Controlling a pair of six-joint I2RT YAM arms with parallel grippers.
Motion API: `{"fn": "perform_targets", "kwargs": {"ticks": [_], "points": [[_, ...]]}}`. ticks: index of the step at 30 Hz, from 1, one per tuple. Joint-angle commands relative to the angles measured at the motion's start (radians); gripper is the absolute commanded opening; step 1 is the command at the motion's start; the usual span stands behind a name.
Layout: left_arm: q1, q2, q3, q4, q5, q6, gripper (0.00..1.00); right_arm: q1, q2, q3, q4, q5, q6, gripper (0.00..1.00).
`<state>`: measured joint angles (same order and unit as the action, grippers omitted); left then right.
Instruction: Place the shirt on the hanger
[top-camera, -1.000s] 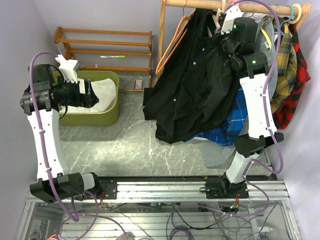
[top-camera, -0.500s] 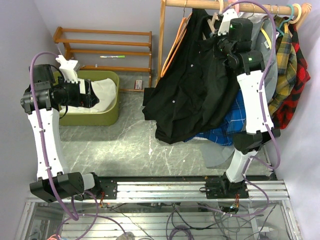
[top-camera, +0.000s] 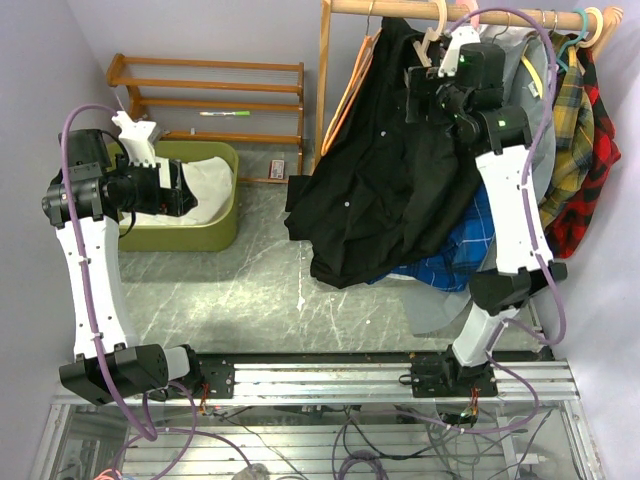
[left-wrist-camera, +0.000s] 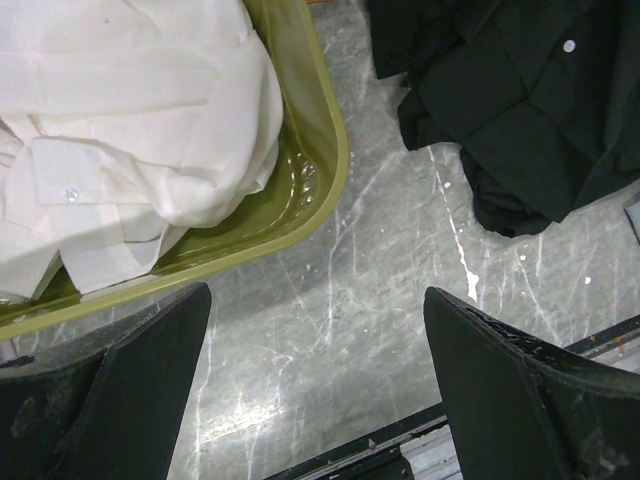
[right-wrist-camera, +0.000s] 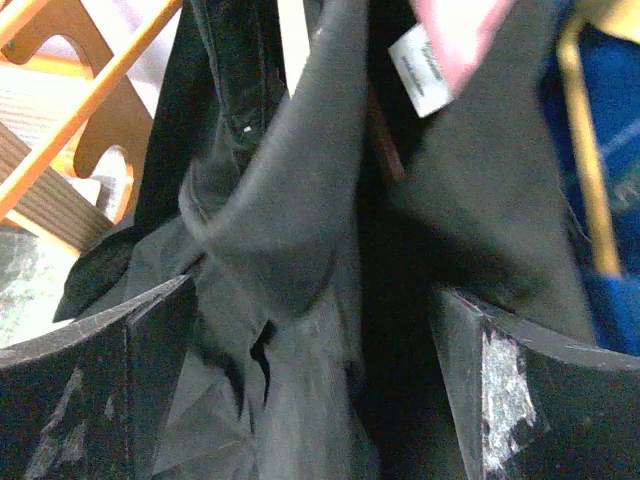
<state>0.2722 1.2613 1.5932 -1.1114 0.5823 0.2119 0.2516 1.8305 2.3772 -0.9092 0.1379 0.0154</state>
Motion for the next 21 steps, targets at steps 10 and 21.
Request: {"fn": "perform_targets", "kwargs": {"ticks": [10, 21], "points": [[0.009, -0.076, 0.028, 0.111, -0.242, -0.170, 0.99, 0.012, -0.767, -0.690, 0.387, 0.046, 0.287, 1.00], [0.034, -0.190, -0.119, 0.257, -0.488, -0.239, 0.99, 0.011, -1.118, -1.243, 0.119, 0.277, 0.697, 1.00]]}}
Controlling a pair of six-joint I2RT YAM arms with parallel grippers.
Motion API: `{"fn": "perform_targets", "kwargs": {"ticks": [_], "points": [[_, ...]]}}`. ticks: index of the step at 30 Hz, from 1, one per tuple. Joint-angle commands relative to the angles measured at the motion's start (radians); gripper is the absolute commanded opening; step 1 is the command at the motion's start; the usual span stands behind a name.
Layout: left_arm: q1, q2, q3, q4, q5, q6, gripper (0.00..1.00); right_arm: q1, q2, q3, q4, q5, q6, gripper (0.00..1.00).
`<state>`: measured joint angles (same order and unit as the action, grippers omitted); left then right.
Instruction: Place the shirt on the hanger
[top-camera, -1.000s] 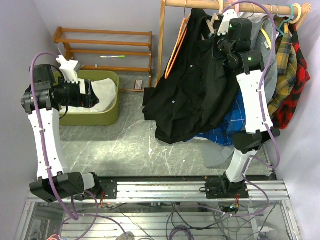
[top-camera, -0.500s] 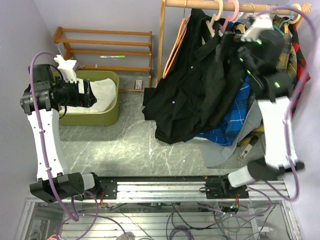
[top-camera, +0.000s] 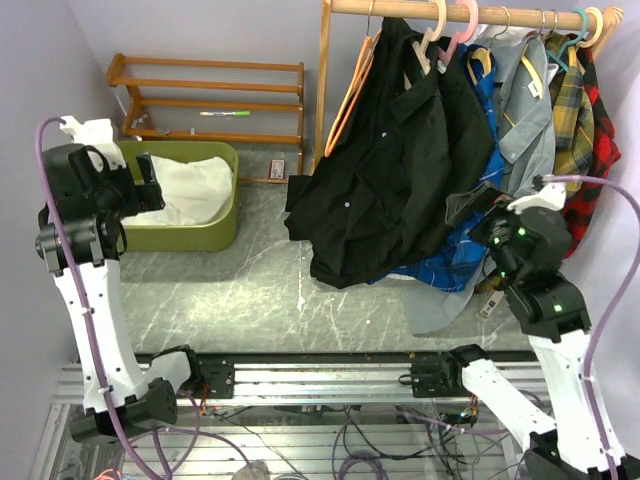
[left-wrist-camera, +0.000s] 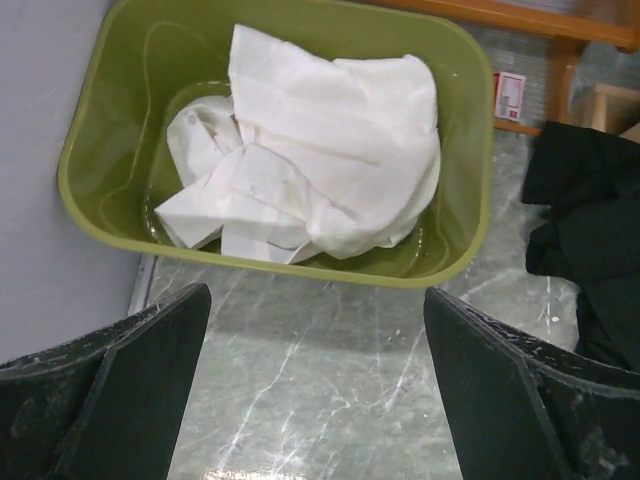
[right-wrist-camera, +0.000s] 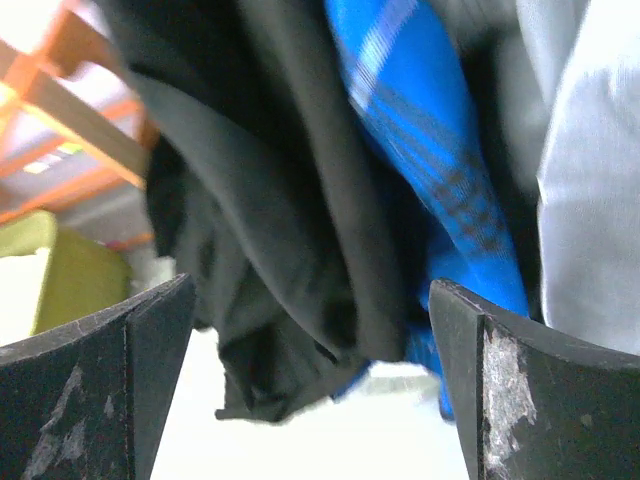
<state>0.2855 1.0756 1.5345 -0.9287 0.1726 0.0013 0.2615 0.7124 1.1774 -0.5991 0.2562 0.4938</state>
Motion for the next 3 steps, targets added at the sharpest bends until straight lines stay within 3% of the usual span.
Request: {"fn": "perform_targets", "kwargs": {"ticks": [1, 3], "points": [[0.024, -0.002, -0.080, 0.081, -0.065, -0.029, 0.99, 0.001, -0.012, -0.062, -0.222, 0.190, 0.246, 1.00], [0.043, -0.024, -0.132, 0.120, -0.046, -0.025, 0.99, 0.001, -0.038, -0.080, -0.262, 0.284, 0.309, 1.00]]}}
